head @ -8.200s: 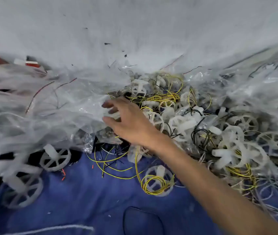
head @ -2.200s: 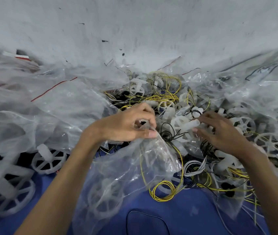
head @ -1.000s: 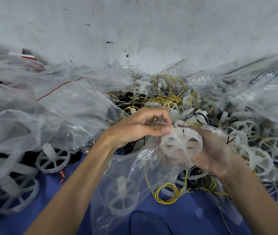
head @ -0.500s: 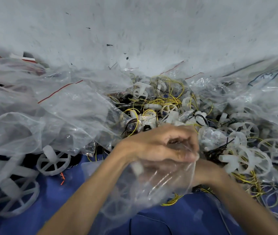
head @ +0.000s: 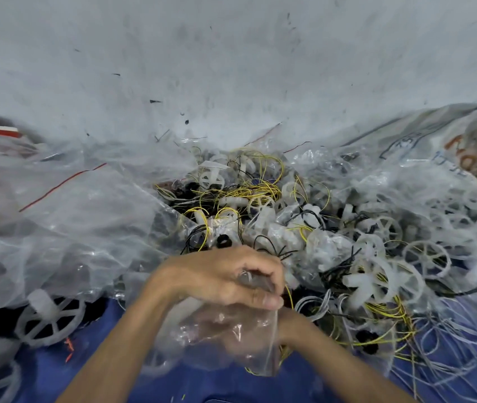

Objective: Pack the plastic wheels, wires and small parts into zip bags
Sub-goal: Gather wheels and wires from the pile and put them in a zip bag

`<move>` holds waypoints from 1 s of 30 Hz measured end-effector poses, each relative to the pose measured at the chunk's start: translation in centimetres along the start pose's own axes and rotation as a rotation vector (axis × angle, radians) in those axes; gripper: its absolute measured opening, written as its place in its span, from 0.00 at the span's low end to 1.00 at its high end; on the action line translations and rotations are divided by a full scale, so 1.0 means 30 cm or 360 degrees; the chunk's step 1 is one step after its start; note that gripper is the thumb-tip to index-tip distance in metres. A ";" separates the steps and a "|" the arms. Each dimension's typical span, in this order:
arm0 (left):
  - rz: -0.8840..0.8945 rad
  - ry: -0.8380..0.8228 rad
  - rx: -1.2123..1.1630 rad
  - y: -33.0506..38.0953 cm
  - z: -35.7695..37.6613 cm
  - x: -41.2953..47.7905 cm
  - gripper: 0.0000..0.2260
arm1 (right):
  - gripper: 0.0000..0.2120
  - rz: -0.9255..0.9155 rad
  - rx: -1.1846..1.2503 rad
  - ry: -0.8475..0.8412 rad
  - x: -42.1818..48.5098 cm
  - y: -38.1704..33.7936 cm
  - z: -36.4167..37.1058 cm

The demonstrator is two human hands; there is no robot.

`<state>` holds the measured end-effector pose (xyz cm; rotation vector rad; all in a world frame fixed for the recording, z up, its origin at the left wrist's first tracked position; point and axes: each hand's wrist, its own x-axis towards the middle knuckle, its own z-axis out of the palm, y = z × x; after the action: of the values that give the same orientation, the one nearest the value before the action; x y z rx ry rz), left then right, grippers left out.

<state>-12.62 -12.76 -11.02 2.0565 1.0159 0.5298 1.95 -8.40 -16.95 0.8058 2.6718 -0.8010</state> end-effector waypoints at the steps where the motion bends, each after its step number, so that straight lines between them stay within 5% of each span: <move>1: -0.0023 0.0036 -0.0044 -0.001 -0.008 -0.008 0.05 | 0.09 0.0024 0.0130 -0.0030 -0.020 -0.002 -0.044; 4: -0.0026 0.0183 -0.0232 -0.007 -0.043 -0.041 0.09 | 0.11 -0.0245 0.0683 0.0217 -0.003 -0.023 -0.147; 6: -0.0028 0.0180 -0.0259 -0.011 -0.054 -0.051 0.10 | 0.17 -0.0356 0.0903 0.0666 0.011 0.021 -0.147; 8: -0.0036 0.0143 -0.0270 -0.013 -0.050 -0.043 0.08 | 0.14 -0.0419 0.1030 0.1034 0.029 0.021 -0.133; 10: -0.0058 0.0141 -0.0269 -0.018 -0.047 -0.036 0.06 | 0.11 -0.0477 0.1157 0.1118 0.054 0.010 -0.109; 13: -0.0069 0.0097 -0.0326 -0.024 -0.052 -0.041 0.05 | 0.11 -0.0543 0.0989 0.1258 0.052 0.022 -0.130; 18: -0.0102 -0.0071 -0.0303 -0.031 -0.028 -0.016 0.08 | 0.15 -0.0764 0.1078 0.0673 0.032 -0.015 -0.139; 24: -0.0167 -0.0142 -0.0217 -0.044 -0.009 0.007 0.02 | 0.17 -0.0699 0.0710 0.0938 0.017 0.009 -0.147; 27: -0.0160 -0.0105 -0.0208 -0.055 -0.018 0.007 0.03 | 0.15 -0.0636 0.0335 0.1383 0.003 0.066 -0.159; 30: -0.0157 0.0042 -0.0244 -0.072 -0.047 -0.029 0.05 | 0.17 -0.0221 0.0004 0.1635 -0.011 0.148 -0.160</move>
<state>-15.10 -11.99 -11.87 1.8593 1.0535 0.5671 4.44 -2.73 -14.81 1.3080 3.6302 -0.4653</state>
